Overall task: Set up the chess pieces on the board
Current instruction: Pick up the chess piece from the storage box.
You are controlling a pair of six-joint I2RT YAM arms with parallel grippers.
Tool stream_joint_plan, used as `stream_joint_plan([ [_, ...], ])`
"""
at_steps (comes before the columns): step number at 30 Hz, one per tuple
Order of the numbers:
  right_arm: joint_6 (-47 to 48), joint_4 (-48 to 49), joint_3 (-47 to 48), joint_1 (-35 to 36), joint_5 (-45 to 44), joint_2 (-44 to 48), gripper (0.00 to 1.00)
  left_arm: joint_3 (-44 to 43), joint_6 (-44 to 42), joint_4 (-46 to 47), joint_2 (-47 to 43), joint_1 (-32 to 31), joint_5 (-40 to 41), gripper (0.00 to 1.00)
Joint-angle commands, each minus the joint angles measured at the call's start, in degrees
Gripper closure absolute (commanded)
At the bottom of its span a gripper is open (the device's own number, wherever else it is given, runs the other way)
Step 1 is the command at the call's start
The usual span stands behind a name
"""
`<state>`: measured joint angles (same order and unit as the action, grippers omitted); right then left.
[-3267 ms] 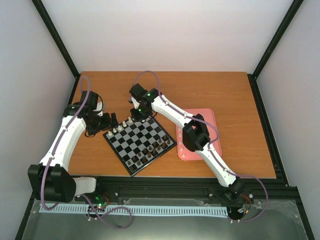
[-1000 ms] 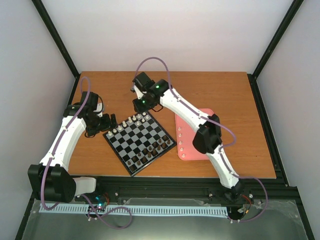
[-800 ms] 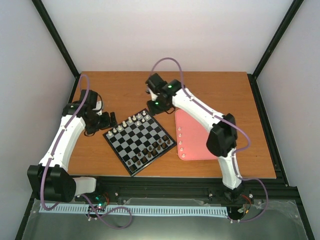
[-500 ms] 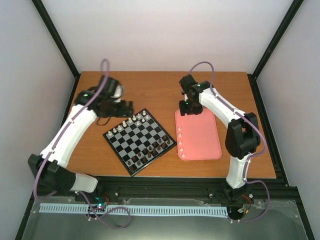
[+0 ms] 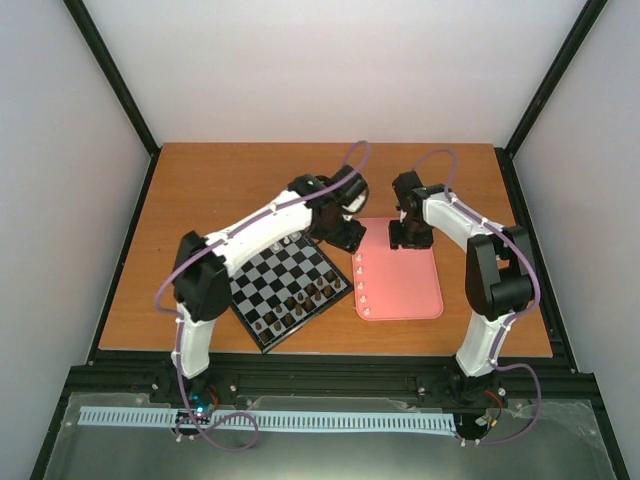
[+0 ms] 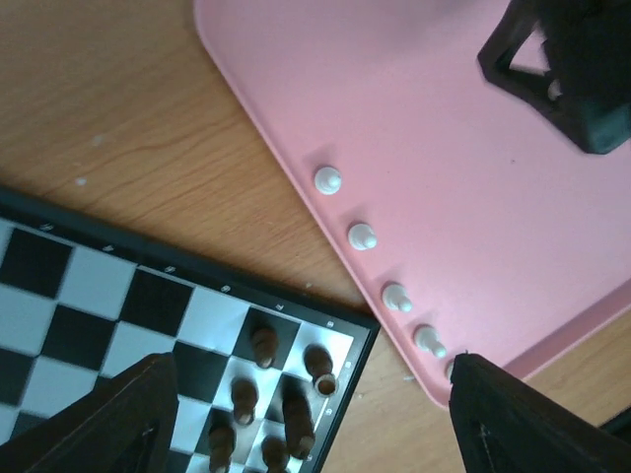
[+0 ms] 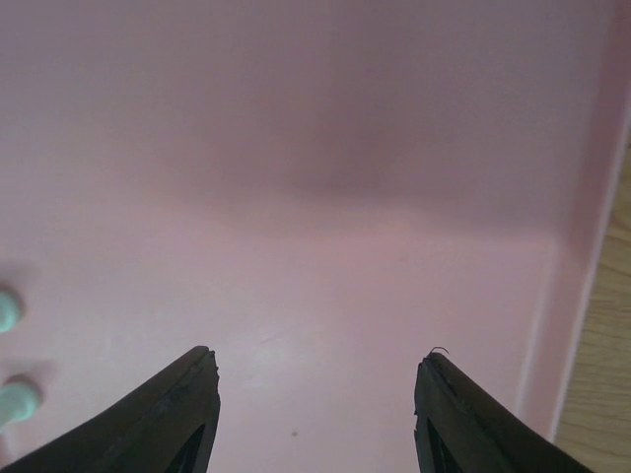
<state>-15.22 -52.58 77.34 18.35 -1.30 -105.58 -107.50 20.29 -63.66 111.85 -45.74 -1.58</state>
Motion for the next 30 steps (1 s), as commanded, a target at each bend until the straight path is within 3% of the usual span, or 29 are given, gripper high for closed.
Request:
stream_joint_plan([
  [1, 1.13, 3.63, -2.23, -2.89, -0.50, 2.70, 0.45, -3.73, -1.48, 1.99, 6.00, -1.98, -1.88, 0.29],
  [14, 3.05, 4.94, -5.78, -7.96, 1.30, 5.40, 0.46, -11.49, -0.76, 4.89, 19.76, -3.40, -3.07, 0.42],
  [25, 4.32, 4.24, -5.30, -9.11, 1.49, 5.69, 0.46, -14.74, -0.55, 4.35, 24.59, -3.37, 0.67, 0.52],
  [30, 4.49, 4.24, -5.37, -9.37, 1.81, 5.56, 0.46, -16.46, -0.74, 3.19, 26.16, -3.39, 0.80, 0.66],
])
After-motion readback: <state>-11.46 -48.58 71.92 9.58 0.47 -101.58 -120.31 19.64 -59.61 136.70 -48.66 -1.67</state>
